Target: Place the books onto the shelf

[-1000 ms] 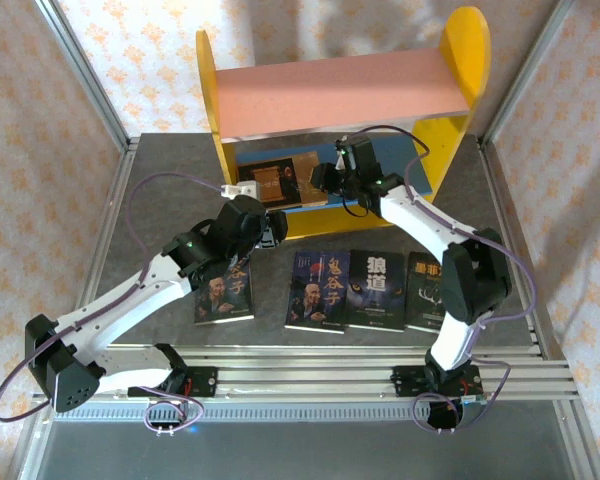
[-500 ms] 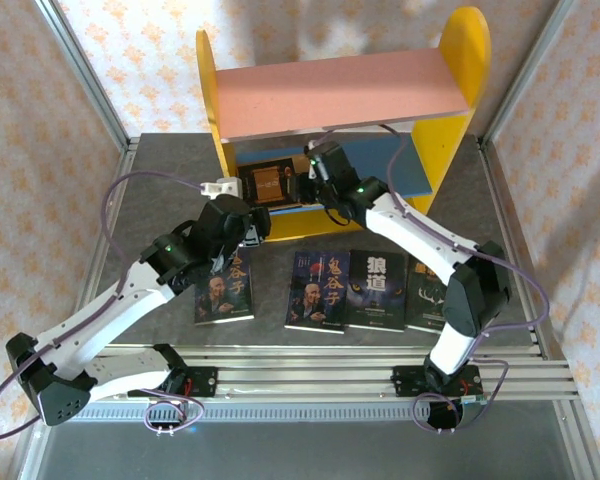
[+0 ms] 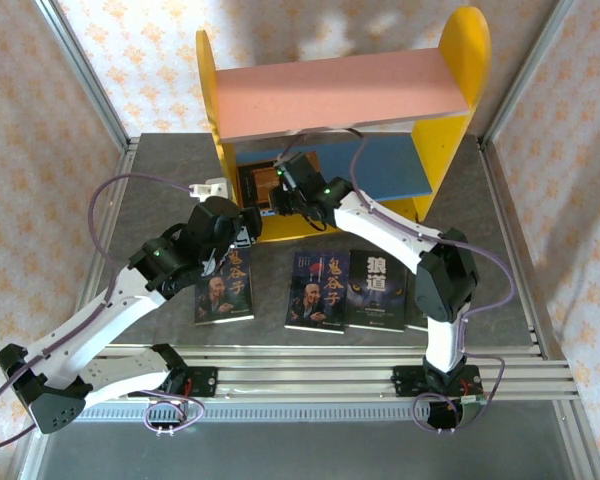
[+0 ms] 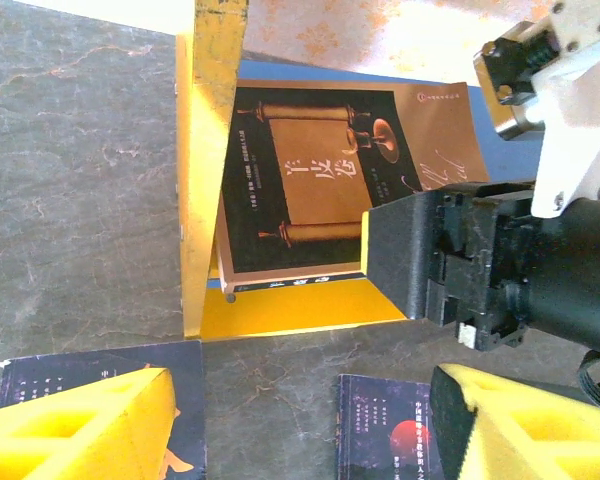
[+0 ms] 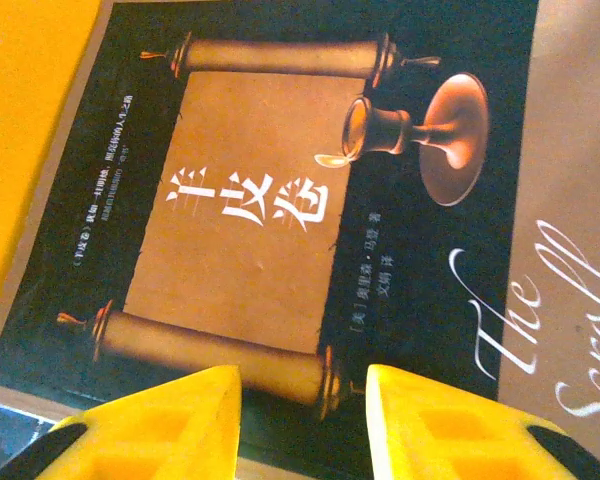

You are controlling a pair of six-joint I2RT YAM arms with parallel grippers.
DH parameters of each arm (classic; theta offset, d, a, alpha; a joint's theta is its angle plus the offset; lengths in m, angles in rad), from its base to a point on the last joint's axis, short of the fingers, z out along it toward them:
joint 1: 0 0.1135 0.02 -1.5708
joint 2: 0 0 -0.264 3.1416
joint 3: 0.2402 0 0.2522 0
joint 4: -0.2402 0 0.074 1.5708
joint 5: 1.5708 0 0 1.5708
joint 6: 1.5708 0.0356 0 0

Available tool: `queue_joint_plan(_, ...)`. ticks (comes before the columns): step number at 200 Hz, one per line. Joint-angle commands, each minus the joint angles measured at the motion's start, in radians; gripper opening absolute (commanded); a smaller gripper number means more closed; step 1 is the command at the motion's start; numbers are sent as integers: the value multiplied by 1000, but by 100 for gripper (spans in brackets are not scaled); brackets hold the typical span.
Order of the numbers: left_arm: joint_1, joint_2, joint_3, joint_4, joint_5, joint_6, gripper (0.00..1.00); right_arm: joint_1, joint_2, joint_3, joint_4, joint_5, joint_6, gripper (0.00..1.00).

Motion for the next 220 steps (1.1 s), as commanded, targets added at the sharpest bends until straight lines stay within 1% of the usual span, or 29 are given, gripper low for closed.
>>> queue_joint_plan(1,11,-15,-14,-20,-34,17,70,8,21,48,-46,46,-24,37)
queue_joint_plan(220,11,-7,-18,-10,-24,12,70,10,110,136,-49,23,10,37)
